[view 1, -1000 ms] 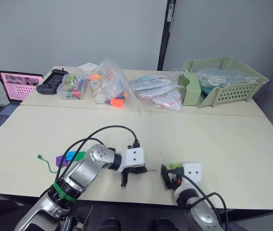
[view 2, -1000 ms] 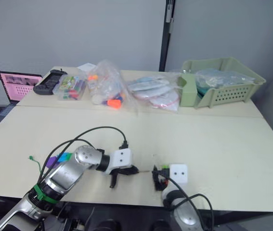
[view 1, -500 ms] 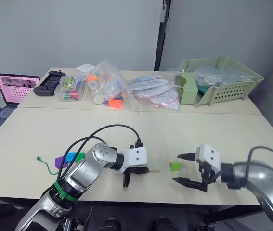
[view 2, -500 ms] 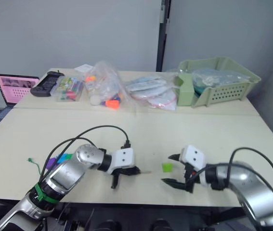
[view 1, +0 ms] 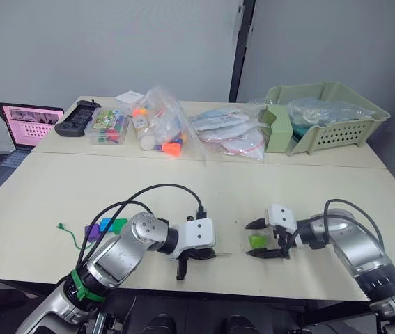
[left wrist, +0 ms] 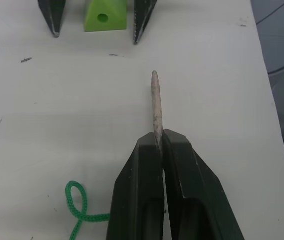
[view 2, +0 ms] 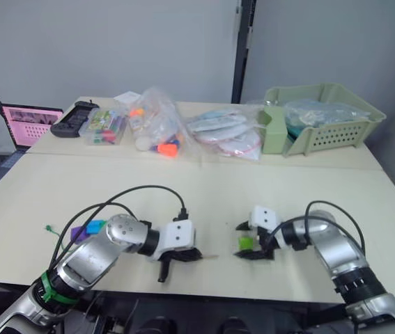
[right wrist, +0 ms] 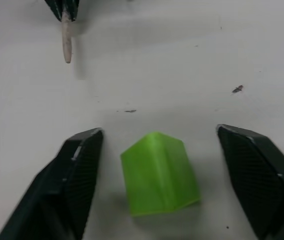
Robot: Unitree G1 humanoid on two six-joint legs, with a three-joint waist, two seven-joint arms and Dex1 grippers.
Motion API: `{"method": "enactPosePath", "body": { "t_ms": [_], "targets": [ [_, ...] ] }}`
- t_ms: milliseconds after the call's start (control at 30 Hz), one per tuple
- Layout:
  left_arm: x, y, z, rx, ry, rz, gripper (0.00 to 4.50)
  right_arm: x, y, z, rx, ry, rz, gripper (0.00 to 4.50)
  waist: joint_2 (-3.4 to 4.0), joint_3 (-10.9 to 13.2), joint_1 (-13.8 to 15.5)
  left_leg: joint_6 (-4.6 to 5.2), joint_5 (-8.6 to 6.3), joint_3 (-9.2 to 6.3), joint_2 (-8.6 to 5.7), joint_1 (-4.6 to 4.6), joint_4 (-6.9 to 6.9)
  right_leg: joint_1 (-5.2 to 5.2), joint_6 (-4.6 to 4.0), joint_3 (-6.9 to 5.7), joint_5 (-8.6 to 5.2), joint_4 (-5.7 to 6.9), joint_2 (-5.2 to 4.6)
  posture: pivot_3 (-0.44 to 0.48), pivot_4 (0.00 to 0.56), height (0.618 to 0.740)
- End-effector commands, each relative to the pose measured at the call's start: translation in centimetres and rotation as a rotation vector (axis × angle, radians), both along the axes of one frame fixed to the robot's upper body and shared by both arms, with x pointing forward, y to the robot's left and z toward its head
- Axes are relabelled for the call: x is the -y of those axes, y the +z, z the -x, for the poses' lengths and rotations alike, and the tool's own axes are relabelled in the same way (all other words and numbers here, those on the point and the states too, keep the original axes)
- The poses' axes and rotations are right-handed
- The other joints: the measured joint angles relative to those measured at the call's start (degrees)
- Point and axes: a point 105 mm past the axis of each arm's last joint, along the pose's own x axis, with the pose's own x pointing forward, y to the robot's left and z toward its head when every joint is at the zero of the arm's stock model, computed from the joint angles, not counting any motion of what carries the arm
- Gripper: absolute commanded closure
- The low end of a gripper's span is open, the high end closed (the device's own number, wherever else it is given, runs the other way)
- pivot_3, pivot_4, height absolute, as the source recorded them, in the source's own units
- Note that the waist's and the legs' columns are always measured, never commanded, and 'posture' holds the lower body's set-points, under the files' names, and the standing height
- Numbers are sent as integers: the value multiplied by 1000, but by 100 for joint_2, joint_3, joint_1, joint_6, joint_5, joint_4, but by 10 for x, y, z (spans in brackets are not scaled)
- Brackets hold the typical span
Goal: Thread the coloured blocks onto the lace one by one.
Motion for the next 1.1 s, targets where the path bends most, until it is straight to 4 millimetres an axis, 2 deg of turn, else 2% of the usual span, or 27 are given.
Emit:
{"method": "enactPosePath", "body": {
  "t_ms": [33,133,267,600,700,933,1000,1100],
  "targets": [
    [7,12,2,36,-17,24,4500,6,-7,4,-40,-23,21,2210,0,0,-6,0,0,0,0,2,0,2,0,1,0,-1,0,0,150,740],
    [7,12,1,35,-12,22,4500,9,-9,7,-41,-29,23,3237,1,-1,-6,0,0,-1,0,11,0,14,0,0,0,-2,0,0,150,740],
    [7,13,-2,37,-7,22,4500,7,-8,8,-29,-36,6,3237,-1,0,5,0,-1,-10,-2,44,0,61,3,-9,-2,-15,-2,0,150,740],
    [11,13,-2,30,-4,29,4500,-15,-9,17,-39,-18,-48,3237,-1,0,-8,0,-1,-12,0,45,-1,61,4,-9,-1,-17,0,0,150,740],
    [12,13,-3,28,1,33,4500,-14,2,12,-5,-43,-74,3237,-1,0,-5,0,-1,-12,-1,44,-1,61,4,-9,-1,-17,-1,0,150,740],
    [14,14,-7,25,6,41,4500,-3,38,7,89,-97,-101,1055,1,1,-4,0,-1,-12,-2,35,-1,50,4,-7,-1,-15,-2,0,150,740],
    [14,14,-8,26,8,43,4500,6,41,12,85,-123,-83,377,1,1,3,0,-1,-12,-2,36,-1,51,4,-7,-1,-16,-2,0,150,740],
    [14,14,-9,27,12,46,4500,18,31,20,56,-160,-45,377,0,1,11,0,-1,-15,-3,32,-1,53,7,-11,-3,-24,-2,0,150,740]
  ]
}}
